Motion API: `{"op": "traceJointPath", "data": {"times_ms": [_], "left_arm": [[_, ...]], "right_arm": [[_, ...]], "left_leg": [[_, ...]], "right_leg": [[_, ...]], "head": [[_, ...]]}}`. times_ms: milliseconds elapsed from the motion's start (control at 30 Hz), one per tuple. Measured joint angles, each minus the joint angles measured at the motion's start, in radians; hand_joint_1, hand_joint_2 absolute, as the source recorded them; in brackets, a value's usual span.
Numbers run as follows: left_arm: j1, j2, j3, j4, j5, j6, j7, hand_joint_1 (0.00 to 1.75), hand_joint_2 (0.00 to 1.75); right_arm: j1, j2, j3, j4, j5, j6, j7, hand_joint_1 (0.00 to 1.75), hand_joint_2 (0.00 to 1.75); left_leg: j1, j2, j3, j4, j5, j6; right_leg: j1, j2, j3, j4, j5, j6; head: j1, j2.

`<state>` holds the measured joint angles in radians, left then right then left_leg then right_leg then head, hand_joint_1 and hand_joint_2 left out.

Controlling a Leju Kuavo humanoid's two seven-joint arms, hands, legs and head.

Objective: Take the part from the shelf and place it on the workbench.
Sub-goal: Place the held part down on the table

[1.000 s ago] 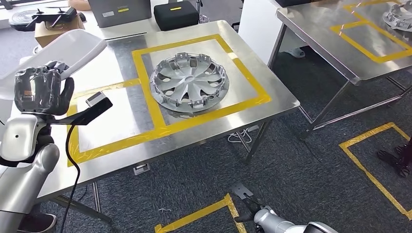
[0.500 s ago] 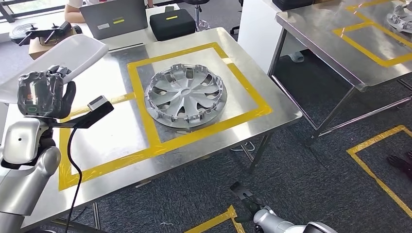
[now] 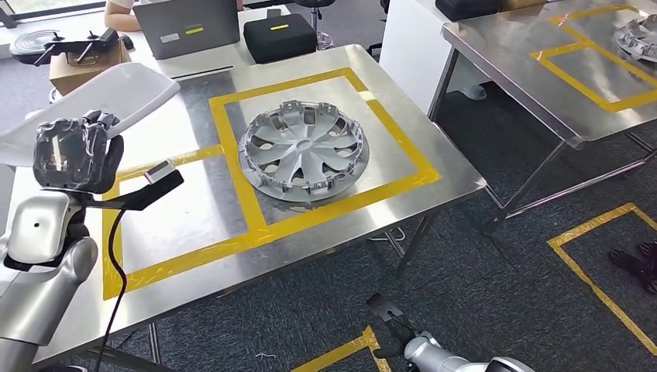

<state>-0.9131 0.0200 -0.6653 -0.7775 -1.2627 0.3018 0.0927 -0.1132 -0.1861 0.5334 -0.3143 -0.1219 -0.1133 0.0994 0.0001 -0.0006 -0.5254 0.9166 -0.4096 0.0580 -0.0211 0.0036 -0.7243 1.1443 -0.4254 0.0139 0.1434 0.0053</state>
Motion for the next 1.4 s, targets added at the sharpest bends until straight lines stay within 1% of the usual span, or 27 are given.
{"op": "traceJointPath", "data": {"times_ms": [33,67,100,133,167,200,233,267,400,467,533,567,600,633,700,733,800,900,967,1033,1067,1100,1133,1200,1267,1333,1400], "left_arm": [[0.011,0.000,-0.002,0.004,0.005,-0.002,-0.001,1.75,1.75],[0.026,0.000,-0.004,0.010,0.010,-0.003,-0.002,1.75,1.75],[0.043,0.001,-0.007,0.015,0.016,-0.003,-0.002,1.75,1.75],[0.059,0.001,-0.009,0.020,0.019,-0.001,-0.002,1.75,1.75],[0.074,0.001,-0.011,0.025,0.021,0.003,-0.002,1.75,1.75],[0.085,0.002,-0.013,0.029,0.023,0.006,-0.002,1.75,1.75],[0.094,0.002,-0.015,0.033,0.027,0.007,-0.002,1.75,1.75],[0.104,0.002,-0.016,0.038,0.032,0.005,-0.002,1.75,1.75],[0.150,0.002,-0.022,0.062,0.039,0.005,0.006,1.75,1.75],[0.170,0.002,-0.026,0.077,0.035,0.015,0.016,1.75,1.75],[0.192,0.003,-0.029,0.092,0.032,0.023,0.026,1.75,1.75],[0.204,0.003,-0.030,0.099,0.030,0.024,0.029,1.75,1.75],[0.214,0.003,-0.030,0.104,0.029,0.024,0.031,1.75,1.75],[0.222,0.004,-0.030,0.109,0.028,0.024,0.033,1.75,1.75],[0.228,0.006,-0.030,0.116,0.024,0.024,0.036,1.75,1.75],[0.229,0.007,-0.030,0.118,0.021,0.023,0.038,1.75,1.75],[0.231,0.008,-0.030,0.123,0.018,0.020,0.041,1.75,1.75],[0.236,0.009,-0.029,0.129,0.016,0.020,0.043,1.75,1.75],[0.236,0.008,-0.029,0.130,0.015,0.020,0.043,1.75,1.75],[0.239,0.007,-0.029,0.133,0.015,0.020,0.044,1.75,1.75],[0.242,0.007,-0.029,0.136,0.015,0.019,0.044,1.75,1.75],[0.245,0.007,-0.029,0.139,0.015,0.019,0.044,1.75,1.75],[0.246,0.007,-0.029,0.141,0.015,0.019,0.044,1.75,1.75],[0.247,0.006,-0.029,0.144,0.017,0.017,0.044,1.75,1.75],[0.246,0.005,-0.027,0.147,0.020,0.012,0.044,1.75,1.75],[0.248,0.005,-0.024,0.151,0.026,0.004,0.041,1.75,1.75],[0.249,0.005,-0.016,0.153,0.031,0.000,0.038,1.75,1.75]], "right_arm": [[0.002,0.000,-0.002,0.000,0.001,0.000,0.000,0.00,1.75],[0.005,0.000,-0.003,0.000,0.003,0.000,0.000,0.00,1.75],[0.007,0.000,-0.004,0.000,0.005,0.000,-0.001,0.00,1.75],[0.008,0.000,-0.006,0.000,0.007,0.000,-0.001,0.00,1.75],[0.009,-0.001,-0.007,0.000,0.009,0.000,-0.001,0.00,1.75],[0.008,-0.001,-0.008,0.000,0.012,0.001,-0.001,0.00,1.75],[0.008,-0.002,-0.009,0.000,0.014,0.001,-0.001,0.00,1.75],[0.008,-0.001,-0.010,0.000,0.015,0.002,0.000,0.00,1.75],[0.008,0.001,-0.012,0.000,0.027,0.005,0.004,0.00,1.75],[0.007,0.000,-0.012,0.000,0.033,0.005,0.006,0.00,1.75],[0.006,0.000,-0.012,0.000,0.038,0.004,0.011,0.00,1.75],[0.006,0.001,-0.012,0.000,0.040,0.004,0.013,0.00,1.75],[0.007,0.001,-0.012,0.000,0.043,0.004,0.014,0.00,1.75],[0.007,0.002,-0.012,0.000,0.045,0.004,0.015,0.00,1.75],[0.007,0.003,-0.013,0.000,0.047,0.004,0.015,0.00,1.75],[0.007,0.003,-0.014,0.000,0.049,0.004,0.015,0.00,1.75],[0.007,0.003,-0.017,0.000,0.050,0.004,0.015,0.00,1.75],[0.010,0.004,-0.021,0.000,0.050,0.004,0.016,0.00,1.75],[0.010,0.003,-0.022,0.000,0.050,0.004,0.015,0.00,1.75],[0.011,0.002,-0.023,0.000,0.050,0.003,0.015,0.00,1.75],[0.012,0.001,-0.023,0.000,0.050,0.003,0.015,0.00,1.75],[0.013,0.001,-0.023,0.000,0.050,0.003,0.015,0.00,1.75],[0.013,0.001,-0.023,0.000,0.050,0.002,0.015,0.00,1.75],[0.012,-0.002,-0.025,0.000,0.052,0.001,0.015,0.00,1.75],[0.011,-0.004,-0.027,0.000,0.054,0.001,0.016,0.00,1.75],[0.011,-0.004,-0.029,0.000,0.058,0.001,0.016,0.00,1.75],[0.011,-0.004,-0.029,0.000,0.063,0.001,0.018,0.00,1.75]], "left_leg": [[0.000,0.000,0.000,0.000,-0.001,0.000],[0.000,-0.001,0.000,0.001,-0.002,-0.001],[0.000,-0.002,0.000,0.003,-0.004,-0.003],[0.001,-0.002,0.000,0.007,-0.008,-0.006],[0.002,-0.003,0.000,0.014,-0.014,-0.011],[0.000,-0.004,-0.002,0.022,-0.023,-0.017],[-0.002,-0.005,-0.004,0.029,-0.030,-0.023],[-0.003,-0.005,-0.005,0.032,-0.035,-0.028],[0.001,-0.004,-0.007,0.046,-0.056,-0.044],[0.004,-0.003,-0.055,0.142,-0.106,-0.054],[0.005,-0.003,-0.137,0.289,-0.160,-0.060],[0.005,-0.003,-0.167,0.334,-0.166,-0.060],[0.006,-0.002,-0.178,0.339,-0.150,-0.060],[0.007,-0.002,-0.167,0.299,-0.115,-0.057],[0.008,-0.002,-0.106,0.150,-0.027,-0.050],[0.006,-0.002,-0.077,0.087,-0.002,-0.046],[0.001,-0.004,-0.054,0.039,0.007,-0.040],[0.004,-0.006,-0.053,0.032,0.011,-0.025],[0.006,-0.006,-0.050,0.027,0.015,-0.013],[0.002,-0.006,-0.051,0.028,0.015,-0.008],[0.000,-0.006,-0.051,0.029,0.014,-0.007],[-0.002,-0.006,-0.052,0.031,0.013,-0.006],[-0.004,-0.007,-0.051,0.033,0.012,-0.006],[-0.006,-0.010,-0.051,0.037,0.008,-0.008],[-0.011,-0.013,-0.053,0.041,0.004,-0.014],[-0.013,-0.013,-0.054,0.041,0.003,-0.021],[-0.009,-0.012,-0.058,0.048,-0.006,-0.031]], "right_leg": [[-0.001,0.000,-0.034,0.071,-0.024,0.002],[-0.003,0.000,-0.053,0.109,-0.034,0.007],[-0.005,-0.001,-0.050,0.102,-0.028,0.016],[-0.008,-0.002,-0.025,0.050,-0.008,0.028],[-0.011,-0.003,0.016,-0.029,0.019,0.038],[-0.012,-0.004,0.056,-0.103,0.041,0.043],[-0.012,-0.004,0.086,-0.158,0.055,0.042],[-0.011,-0.004,0.103,-0.185,0.061,0.037],[-0.011,-0.001,0.117,-0.196,0.057,0.013],[-0.015,-0.001,0.125,-0.201,0.054,0.003],[-0.015,-0.001,0.129,-0.202,0.051,-0.005],[-0.015,-0.001,0.131,-0.202,0.049,-0.007],[-0.015,0.001,0.133,-0.201,0.047,-0.008],[-0.015,0.002,0.137,-0.201,0.045,-0.009],[-0.014,0.005,0.145,-0.202,0.039,-0.005],[-0.012,0.006,0.146,-0.201,0.037,0.000],[-0.008,0.006,0.143,-0.201,0.036,0.008],[-0.009,0.004,0.132,-0.189,0.026,0.021],[-0.010,0.003,0.089,-0.100,-0.017,0.016],[-0.009,0.003,0.016,0.054,-0.074,0.010],[-0.009,0.003,-0.012,0.110,-0.090,0.011],[-0.009,0.003,-0.021,0.127,-0.090,0.016],[-0.009,0.003,-0.007,0.097,-0.074,0.023],[-0.008,0.002,0.067,-0.053,-0.020,0.034],[-0.005,0.002,0.125,-0.166,0.016,0.028],[0.000,0.002,0.137,-0.187,0.024,0.017],[-0.003,0.002,0.140,-0.192,0.027,0.010]], "head": [[0.000,0.000],[0.000,0.000],[0.000,0.000],[0.000,0.000],[0.000,0.000],[0.000,0.000],[0.000,0.000],[-0.001,0.000],[-0.001,0.000],[-0.002,0.000],[-0.002,0.000],[-0.002,0.000],[-0.002,0.000],[-0.002,0.000],[-0.002,0.000],[-0.002,0.000],[-0.002,0.000],[-0.002,0.000],[-0.001,0.000],[-0.001,0.000],[-0.001,0.000],[-0.001,0.000],[-0.001,0.000],[-0.001,0.000],[-0.001,0.000],[-0.001,0.000],[-0.001,0.000]]}}
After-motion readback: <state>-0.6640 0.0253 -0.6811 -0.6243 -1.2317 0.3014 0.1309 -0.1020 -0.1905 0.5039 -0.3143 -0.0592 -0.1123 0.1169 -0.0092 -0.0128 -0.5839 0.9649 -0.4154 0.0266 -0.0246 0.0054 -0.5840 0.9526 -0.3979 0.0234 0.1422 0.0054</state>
